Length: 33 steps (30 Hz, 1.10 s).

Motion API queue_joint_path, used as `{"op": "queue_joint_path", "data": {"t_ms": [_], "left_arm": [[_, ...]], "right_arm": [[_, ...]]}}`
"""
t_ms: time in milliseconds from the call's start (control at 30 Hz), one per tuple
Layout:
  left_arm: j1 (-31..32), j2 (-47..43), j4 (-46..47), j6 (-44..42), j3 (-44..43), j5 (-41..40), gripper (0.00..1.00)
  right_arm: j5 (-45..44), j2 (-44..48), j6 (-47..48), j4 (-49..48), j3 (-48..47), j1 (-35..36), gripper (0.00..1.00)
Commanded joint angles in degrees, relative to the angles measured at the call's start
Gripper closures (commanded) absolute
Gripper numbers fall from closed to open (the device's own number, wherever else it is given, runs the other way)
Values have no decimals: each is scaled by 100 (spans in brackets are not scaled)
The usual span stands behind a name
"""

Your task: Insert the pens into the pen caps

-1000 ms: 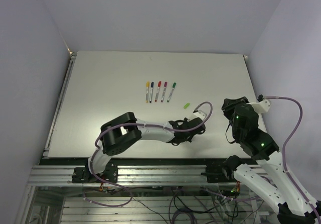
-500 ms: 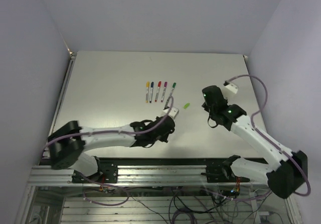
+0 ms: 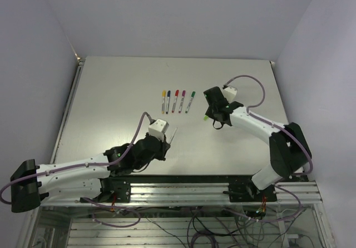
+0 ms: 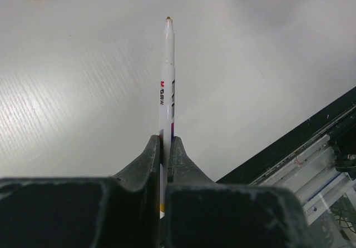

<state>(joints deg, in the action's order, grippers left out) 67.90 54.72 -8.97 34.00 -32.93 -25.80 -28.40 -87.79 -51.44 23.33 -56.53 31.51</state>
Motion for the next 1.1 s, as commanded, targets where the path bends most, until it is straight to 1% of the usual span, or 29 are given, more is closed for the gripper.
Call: {"op": "queue_joint_path", "data": {"t_ms": [0,100,333,533,633,800,1067], "left_arm": [[-35,-334,291,216,207,-176,93],[-40,-320,201,257,205,-130,93],[-35,-304,389,338,365,16,93],[-40,-174,409,327,379,107,93],[-40,-105,424,363,373,110,93],[-40,-154,612,448,473,102,93],[-40,-191,595,485,524,97,93]], "right_arm": [[171,-494,193,-316,-466,-4,66],[191,-833,222,-289,-687,-4,65],[173,-1402,233,-74,-1062,0,65],[114,-1550,222,54,-1101,-13,65],[98,-1634,227,125,-1126,-13,63],[107,-1802,240,158,-1151,-21,62],[111,-2029,231,132,-1230,-96,62]]}}
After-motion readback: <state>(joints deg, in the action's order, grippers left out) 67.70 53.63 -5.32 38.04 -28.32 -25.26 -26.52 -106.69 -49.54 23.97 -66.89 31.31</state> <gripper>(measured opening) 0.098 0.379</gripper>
